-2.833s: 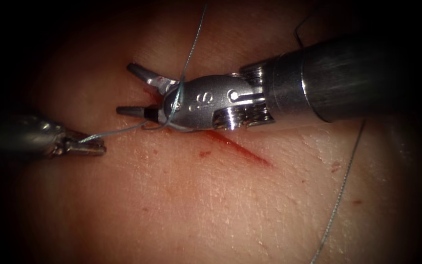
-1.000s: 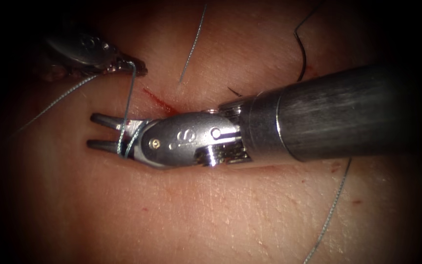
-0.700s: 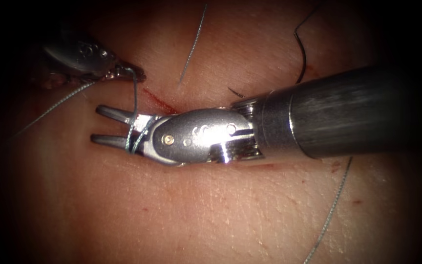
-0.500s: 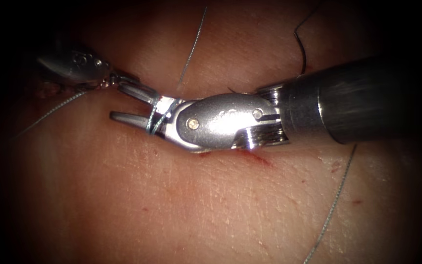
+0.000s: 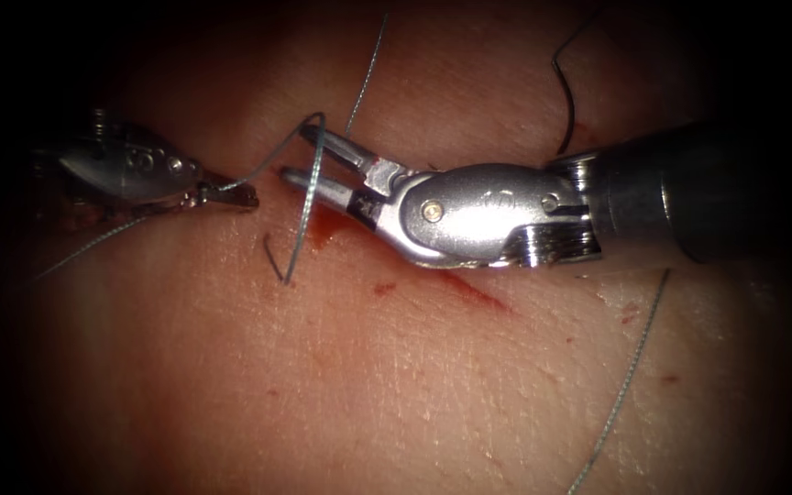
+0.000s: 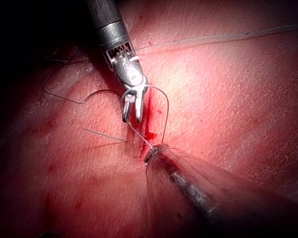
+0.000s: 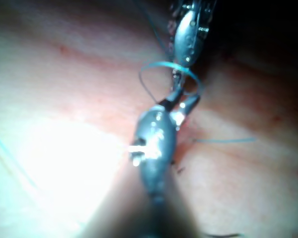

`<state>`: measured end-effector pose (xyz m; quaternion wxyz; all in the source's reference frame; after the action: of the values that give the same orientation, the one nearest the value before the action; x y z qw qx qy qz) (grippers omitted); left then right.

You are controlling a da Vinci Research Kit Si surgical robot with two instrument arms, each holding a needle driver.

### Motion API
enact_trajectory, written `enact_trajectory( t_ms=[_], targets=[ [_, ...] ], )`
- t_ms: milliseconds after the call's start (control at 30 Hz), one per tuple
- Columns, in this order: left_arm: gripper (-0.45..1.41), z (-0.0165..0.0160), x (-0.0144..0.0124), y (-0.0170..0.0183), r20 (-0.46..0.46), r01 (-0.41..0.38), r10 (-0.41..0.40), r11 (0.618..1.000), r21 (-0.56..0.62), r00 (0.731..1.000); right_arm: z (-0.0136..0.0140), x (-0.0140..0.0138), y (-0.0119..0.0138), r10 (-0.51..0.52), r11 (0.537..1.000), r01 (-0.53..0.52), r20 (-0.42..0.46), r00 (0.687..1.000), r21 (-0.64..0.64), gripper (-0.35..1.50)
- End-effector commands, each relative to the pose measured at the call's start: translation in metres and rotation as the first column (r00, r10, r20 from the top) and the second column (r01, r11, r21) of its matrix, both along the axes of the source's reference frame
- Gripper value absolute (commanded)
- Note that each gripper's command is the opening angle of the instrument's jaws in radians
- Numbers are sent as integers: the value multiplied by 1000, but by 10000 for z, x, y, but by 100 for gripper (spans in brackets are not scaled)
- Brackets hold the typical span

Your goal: Wound Closure

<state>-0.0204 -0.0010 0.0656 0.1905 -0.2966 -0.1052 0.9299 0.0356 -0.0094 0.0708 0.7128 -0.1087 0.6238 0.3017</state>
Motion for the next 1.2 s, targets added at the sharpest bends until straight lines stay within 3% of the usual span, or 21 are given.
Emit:
enact_trajectory(
  t_ms=[33,133,233,300,400,800,1200],
  targets=[
    [-45,3,-5,-3,3,-2,2,1000,2,1000,9,1,-4,16,1000,-16,6,1000,15,20],
    [-45,0,-7,-5,3,-1,1,1000,5,1000,16,-8,1,55,997,-55,11,998,51,20],
    [-45,-3,-9,-5,3,1,-1,1000,7,1000,21,-16,8,94,993,-95,10,995,76,32],
    [-45,-4,-12,-2,3,3,-3,1000,9,1000,24,-15,8,81,994,-80,-7,997,71,39],
    [-45,-5,-12,5,8,4,-4,1000,11,1000,27,-12,-2,57,996,-57,7,998,74,31],
    [-45,-19,-4,20,18,18,-19,1000,5,1000,36,23,-25,-52,994,48,41,998,97,29],
    [-45,-5,-4,31,22,21,-20,1000,-5,1000,-6,55,-28,-116,990,116,-3,993,83,27]
  ],
)
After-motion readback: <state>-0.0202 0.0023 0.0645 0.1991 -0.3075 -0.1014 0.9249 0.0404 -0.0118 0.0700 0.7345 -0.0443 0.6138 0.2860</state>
